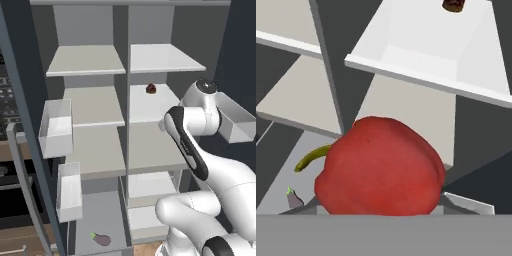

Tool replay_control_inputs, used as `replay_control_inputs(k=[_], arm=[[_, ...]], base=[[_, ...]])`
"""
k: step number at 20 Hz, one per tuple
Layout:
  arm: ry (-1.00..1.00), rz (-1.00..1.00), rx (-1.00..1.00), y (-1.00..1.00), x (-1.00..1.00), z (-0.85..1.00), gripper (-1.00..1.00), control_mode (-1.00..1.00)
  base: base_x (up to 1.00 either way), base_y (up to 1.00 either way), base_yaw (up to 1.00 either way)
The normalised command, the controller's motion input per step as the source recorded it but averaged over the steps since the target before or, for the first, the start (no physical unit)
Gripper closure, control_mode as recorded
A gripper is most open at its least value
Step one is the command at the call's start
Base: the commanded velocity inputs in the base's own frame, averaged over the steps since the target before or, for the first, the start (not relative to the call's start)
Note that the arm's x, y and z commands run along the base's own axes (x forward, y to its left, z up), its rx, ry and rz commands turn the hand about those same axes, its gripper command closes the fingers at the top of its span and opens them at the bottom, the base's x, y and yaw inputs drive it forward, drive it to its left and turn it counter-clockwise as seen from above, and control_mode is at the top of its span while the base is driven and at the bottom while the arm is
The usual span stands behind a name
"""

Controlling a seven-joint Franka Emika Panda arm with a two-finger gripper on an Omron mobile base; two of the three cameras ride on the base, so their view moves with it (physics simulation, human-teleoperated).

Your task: Take the bell pepper and eggplant from the fridge shelf and place them in the freezer drawer to begin freezing them.

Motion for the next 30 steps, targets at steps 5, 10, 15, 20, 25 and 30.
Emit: replay_control_inputs(k=[5,10,15,20,25,30], arm=[[0.00,0.00,0.00,0.00,0.00,0.00,1.00,1.00],[0.00,0.00,0.00,0.00,0.00,0.00,1.00,1.00],[0.00,0.00,0.00,0.00,0.00,0.00,1.00,1.00],[0.04,0.25,-0.03,0.15,-0.06,-0.07,1.00,-1.00],[0.34,0.09,-0.18,0.47,0.02,-0.40,1.00,-1.00],[0.35,0.02,-0.16,0.49,0.01,-0.68,1.00,-1.00]], base=[[-0.53,-0.42,0.34],[-0.35,-0.47,0.34],[-0.12,-0.03,0.40],[0.00,0.00,0.00],[0.00,0.00,0.00],[0.00,0.00,0.00]])
